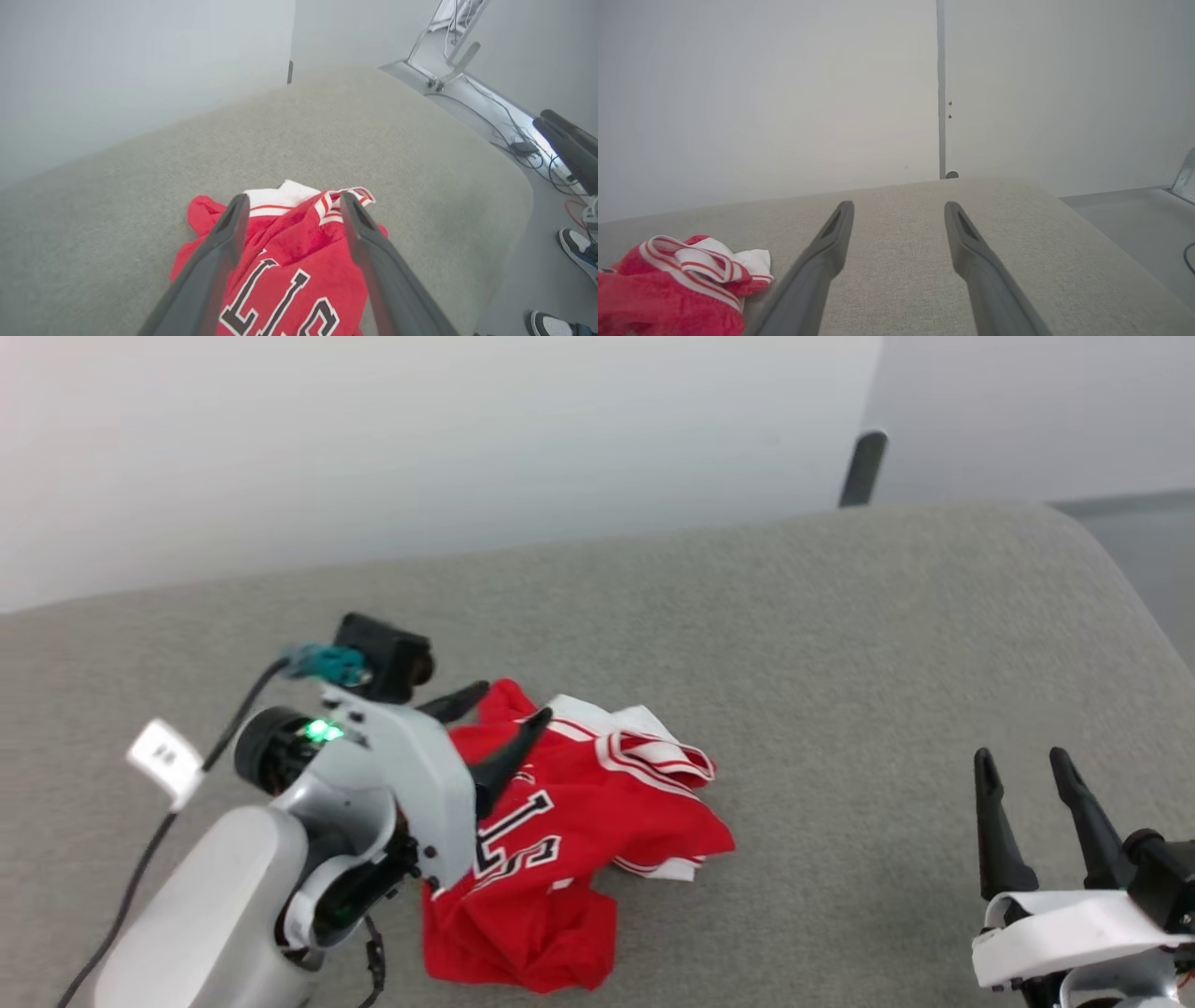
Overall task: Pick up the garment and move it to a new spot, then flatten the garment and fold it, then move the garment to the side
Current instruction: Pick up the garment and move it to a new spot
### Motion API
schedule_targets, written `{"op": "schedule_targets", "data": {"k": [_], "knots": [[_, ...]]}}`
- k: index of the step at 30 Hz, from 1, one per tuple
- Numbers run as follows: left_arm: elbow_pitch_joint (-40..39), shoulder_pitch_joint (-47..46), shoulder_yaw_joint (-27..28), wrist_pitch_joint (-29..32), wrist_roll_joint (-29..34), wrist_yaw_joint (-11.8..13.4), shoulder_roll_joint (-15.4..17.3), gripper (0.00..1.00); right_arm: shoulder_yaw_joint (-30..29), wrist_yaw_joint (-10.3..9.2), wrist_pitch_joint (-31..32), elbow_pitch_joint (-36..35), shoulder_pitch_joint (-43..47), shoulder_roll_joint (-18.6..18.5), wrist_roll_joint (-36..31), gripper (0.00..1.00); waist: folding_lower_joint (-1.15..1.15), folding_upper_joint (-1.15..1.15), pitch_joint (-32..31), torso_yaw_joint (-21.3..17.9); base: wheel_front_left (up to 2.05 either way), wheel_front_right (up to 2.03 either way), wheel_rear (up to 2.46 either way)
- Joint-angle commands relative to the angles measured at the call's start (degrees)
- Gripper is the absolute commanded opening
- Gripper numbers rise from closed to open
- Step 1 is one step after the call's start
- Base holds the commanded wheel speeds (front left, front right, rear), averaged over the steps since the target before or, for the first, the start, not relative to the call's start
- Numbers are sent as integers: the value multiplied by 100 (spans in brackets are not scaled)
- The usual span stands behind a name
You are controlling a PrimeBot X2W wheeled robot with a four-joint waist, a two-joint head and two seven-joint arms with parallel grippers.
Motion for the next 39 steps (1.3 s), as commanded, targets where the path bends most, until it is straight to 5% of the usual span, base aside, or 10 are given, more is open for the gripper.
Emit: {"op": "schedule_targets", "data": {"k": [1, 18, 39], "knots": [[-11, 116, 71, -159, 14, 26, -8, 100, 10, 0, 26, -17, 98, -15, -7, 100, 0, 0, -330, 348, 0, 0, 0], [282, 1498, 1151, -3020, 491, 346, 202, 100, -19, 0, 0, 126, 431, -139, 67, 100, 0, 0, -771, 1143, 0, 0, 0], [650, 2741, 1804, -4226, 532, 678, 459, 100, -173, 0, -22, 199, 623, -94, 81, 100, 0, 0, -804, 1583, 0, 0, 0]]}}
